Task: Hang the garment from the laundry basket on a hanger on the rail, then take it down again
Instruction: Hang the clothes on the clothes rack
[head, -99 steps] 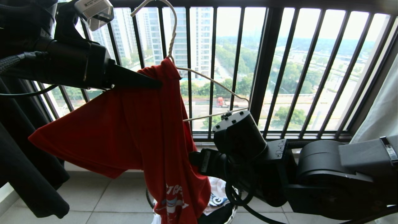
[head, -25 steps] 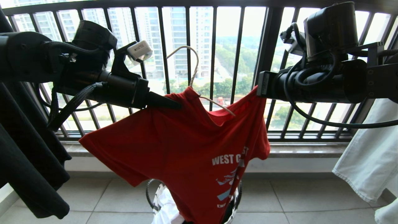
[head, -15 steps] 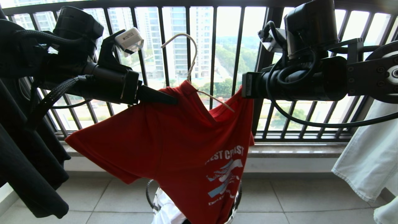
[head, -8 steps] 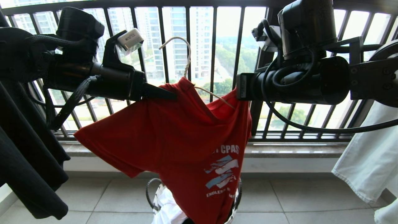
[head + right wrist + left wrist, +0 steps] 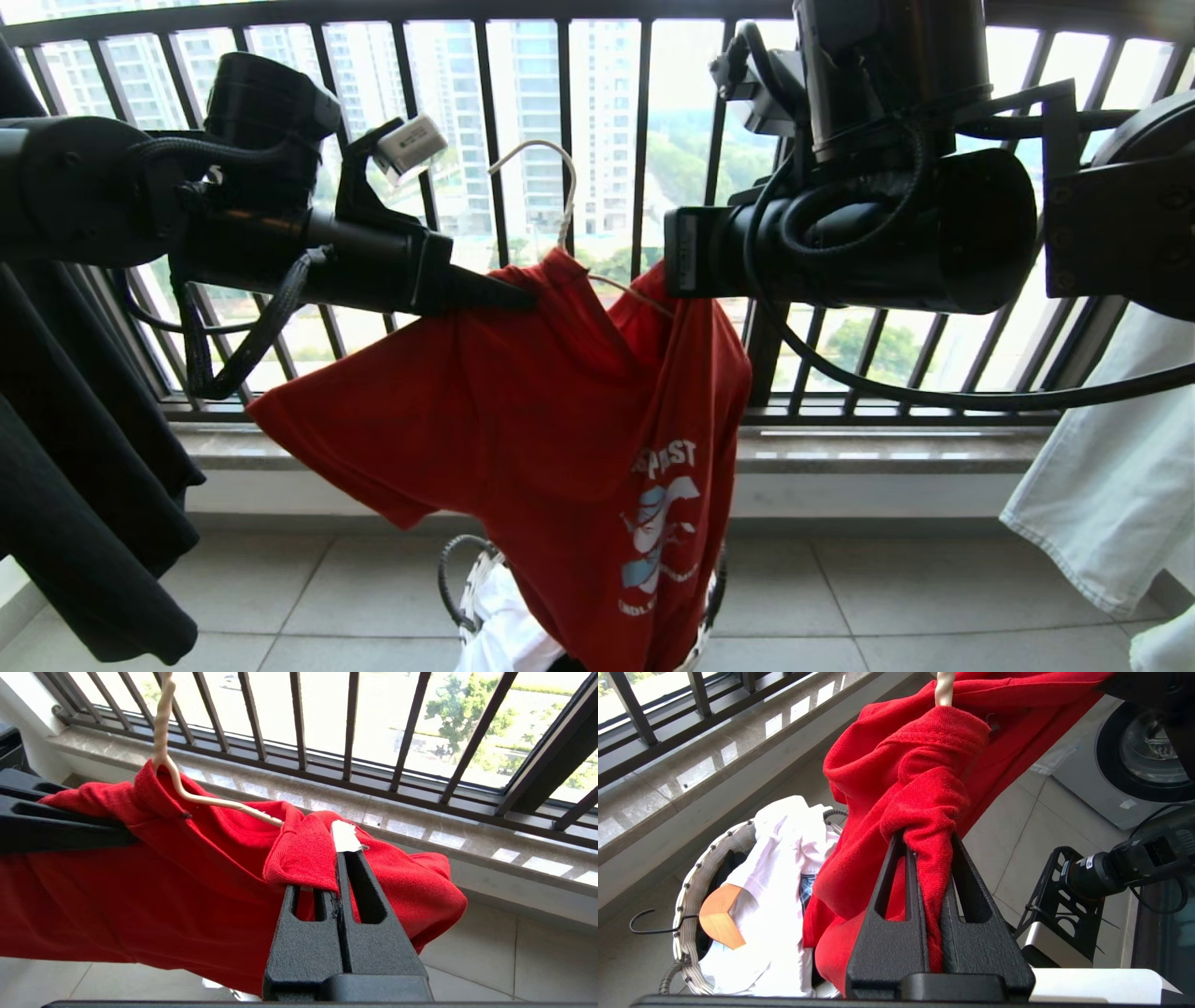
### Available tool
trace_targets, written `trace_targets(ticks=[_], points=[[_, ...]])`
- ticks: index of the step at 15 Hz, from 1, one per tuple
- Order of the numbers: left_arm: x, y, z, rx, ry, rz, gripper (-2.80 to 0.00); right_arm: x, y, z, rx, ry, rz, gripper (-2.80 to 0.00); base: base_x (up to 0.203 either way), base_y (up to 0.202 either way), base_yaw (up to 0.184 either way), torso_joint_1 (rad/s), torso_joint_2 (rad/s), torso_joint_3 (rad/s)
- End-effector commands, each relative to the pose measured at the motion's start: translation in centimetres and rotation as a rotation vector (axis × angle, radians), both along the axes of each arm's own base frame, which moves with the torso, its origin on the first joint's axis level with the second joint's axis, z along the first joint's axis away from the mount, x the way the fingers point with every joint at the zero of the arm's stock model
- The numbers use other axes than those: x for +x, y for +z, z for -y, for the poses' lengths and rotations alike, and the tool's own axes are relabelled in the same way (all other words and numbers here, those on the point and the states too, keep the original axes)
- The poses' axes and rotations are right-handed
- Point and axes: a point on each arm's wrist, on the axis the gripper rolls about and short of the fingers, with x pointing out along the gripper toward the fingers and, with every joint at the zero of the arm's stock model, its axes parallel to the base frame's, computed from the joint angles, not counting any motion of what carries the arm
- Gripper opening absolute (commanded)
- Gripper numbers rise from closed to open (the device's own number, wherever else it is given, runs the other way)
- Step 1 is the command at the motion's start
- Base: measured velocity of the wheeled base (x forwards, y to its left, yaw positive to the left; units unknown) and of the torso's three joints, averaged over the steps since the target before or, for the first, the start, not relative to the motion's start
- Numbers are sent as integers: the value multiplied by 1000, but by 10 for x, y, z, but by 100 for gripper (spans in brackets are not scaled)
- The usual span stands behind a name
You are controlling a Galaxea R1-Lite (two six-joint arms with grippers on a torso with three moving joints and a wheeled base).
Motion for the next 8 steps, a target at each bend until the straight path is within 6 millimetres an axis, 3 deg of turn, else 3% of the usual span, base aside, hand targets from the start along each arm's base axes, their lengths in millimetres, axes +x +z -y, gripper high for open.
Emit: trace_targets(ticks=[1, 4, 8], points=[[4, -2, 0, 1, 6, 4, -280, -5, 0, -7, -14, -5, -1, -280, 0, 0, 0, 0, 0, 0], [-1, 3, 0, 15, 36, 24, -280, 10, -8, -4, -33, -76, -5, -280, 0, 0, 0, 0, 0, 0], [-27, 19, -5, 7, 34, 64, -280, 42, -12, 10, -34, -189, 6, -280, 0, 0, 0, 0, 0, 0]])
